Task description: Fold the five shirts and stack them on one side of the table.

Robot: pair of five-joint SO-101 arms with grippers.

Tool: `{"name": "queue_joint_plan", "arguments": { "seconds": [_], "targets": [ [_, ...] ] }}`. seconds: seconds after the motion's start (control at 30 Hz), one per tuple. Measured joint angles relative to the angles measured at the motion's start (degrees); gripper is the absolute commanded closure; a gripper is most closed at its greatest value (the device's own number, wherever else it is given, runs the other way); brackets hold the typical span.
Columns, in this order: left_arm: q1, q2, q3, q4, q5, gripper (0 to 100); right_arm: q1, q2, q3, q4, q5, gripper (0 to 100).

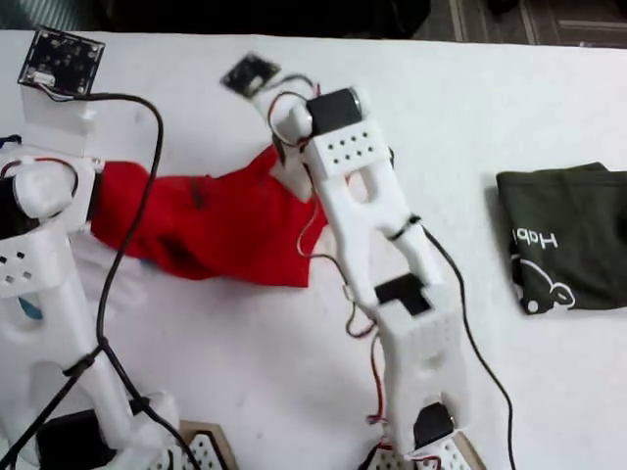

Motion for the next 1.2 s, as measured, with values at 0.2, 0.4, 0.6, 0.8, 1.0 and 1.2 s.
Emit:
{"name": "queue_joint_plan", "arguments": {
  "seconds": [0.2, 0.4, 0.6, 0.8, 1.0, 1.2],
  "targets": [
    [0.0, 0.0, 0.62, -1.58, 0.0, 98, -3.78, -12.31, 22.86, -0.09, 4.57, 71.1],
    [0.0, 0.0, 0.62, -2.55, 0.0, 98, -9.67, -14.51, 37.01, -7.03, 4.92, 68.9],
    [0.0, 0.0, 0.62, -2.55, 0.0, 98, -12.31, -14.51, 45.89, -15.74, 4.92, 67.6],
    [0.0, 0.0, 0.62, -2.55, 0.0, 98, -12.4, -9.05, 46.42, -19.16, 4.92, 67.6],
    [0.0, 0.0, 0.62, -2.55, 0.0, 98, -12.4, -1.76, 42.46, -22.68, 4.92, 67.9],
    [0.0, 0.0, 0.62, -2.55, 0.0, 98, -12.57, 4.75, 37.98, -23.03, 4.66, 75.2]
  ]
}}
